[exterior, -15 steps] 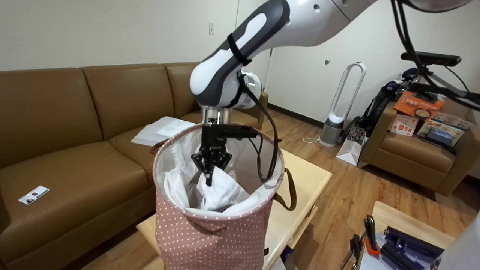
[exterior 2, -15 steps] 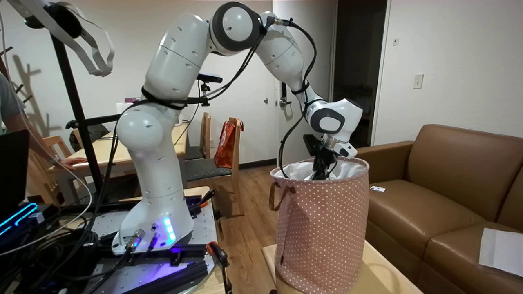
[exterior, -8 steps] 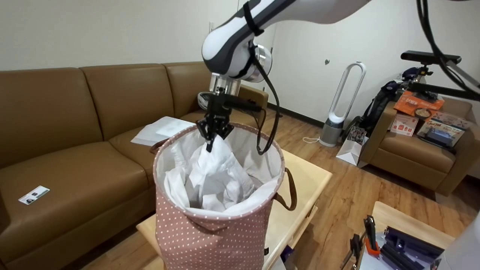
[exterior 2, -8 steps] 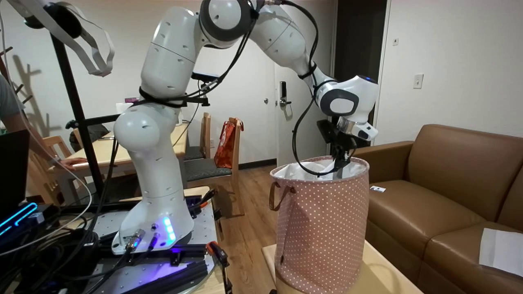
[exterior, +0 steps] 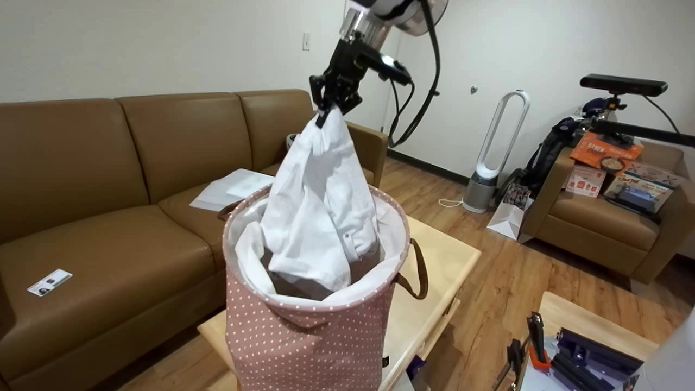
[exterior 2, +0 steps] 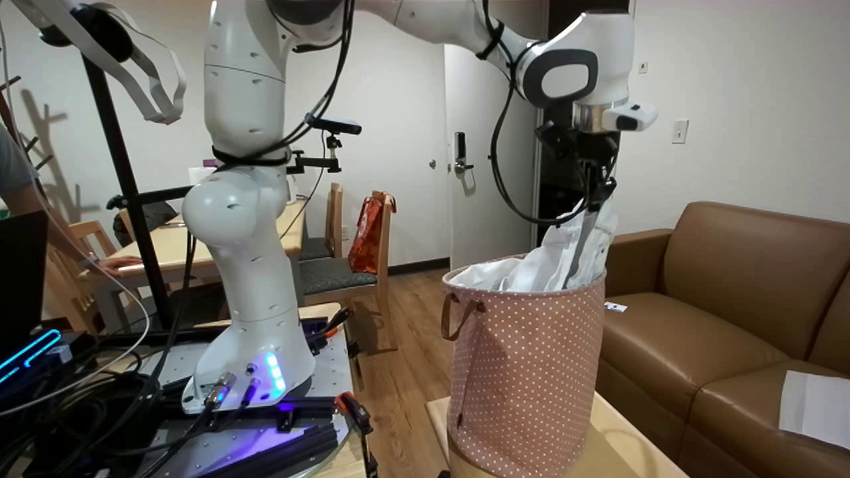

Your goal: Remove the white piece of clothing from the washing basket.

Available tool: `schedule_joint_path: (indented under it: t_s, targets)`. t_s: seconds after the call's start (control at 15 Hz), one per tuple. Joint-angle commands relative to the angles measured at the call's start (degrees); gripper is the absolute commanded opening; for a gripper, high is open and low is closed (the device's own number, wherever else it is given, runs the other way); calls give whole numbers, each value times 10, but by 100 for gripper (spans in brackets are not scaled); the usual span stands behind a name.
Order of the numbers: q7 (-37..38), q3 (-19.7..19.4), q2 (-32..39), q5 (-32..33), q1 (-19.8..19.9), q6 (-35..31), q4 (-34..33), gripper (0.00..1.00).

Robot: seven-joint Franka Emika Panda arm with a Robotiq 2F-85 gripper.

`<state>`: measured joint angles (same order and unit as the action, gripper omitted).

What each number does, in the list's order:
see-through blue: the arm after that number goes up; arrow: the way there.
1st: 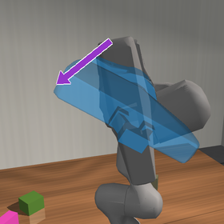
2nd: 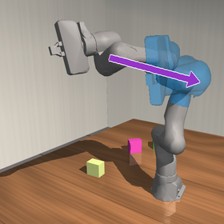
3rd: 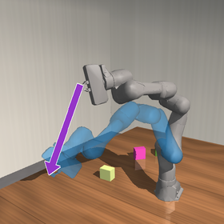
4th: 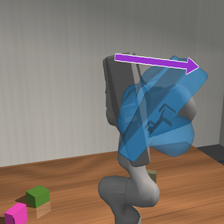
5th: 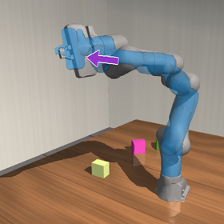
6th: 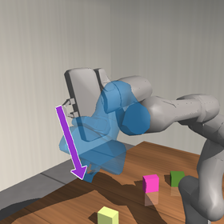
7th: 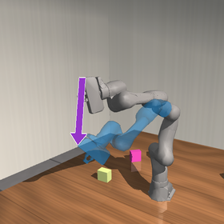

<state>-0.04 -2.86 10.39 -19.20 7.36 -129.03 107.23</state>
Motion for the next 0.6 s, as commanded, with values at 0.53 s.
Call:
schedule_joint_path:
  t_s: [0.53]
  targets:
    - [104, -94, -109, 51, 42, 2, -107, 1]
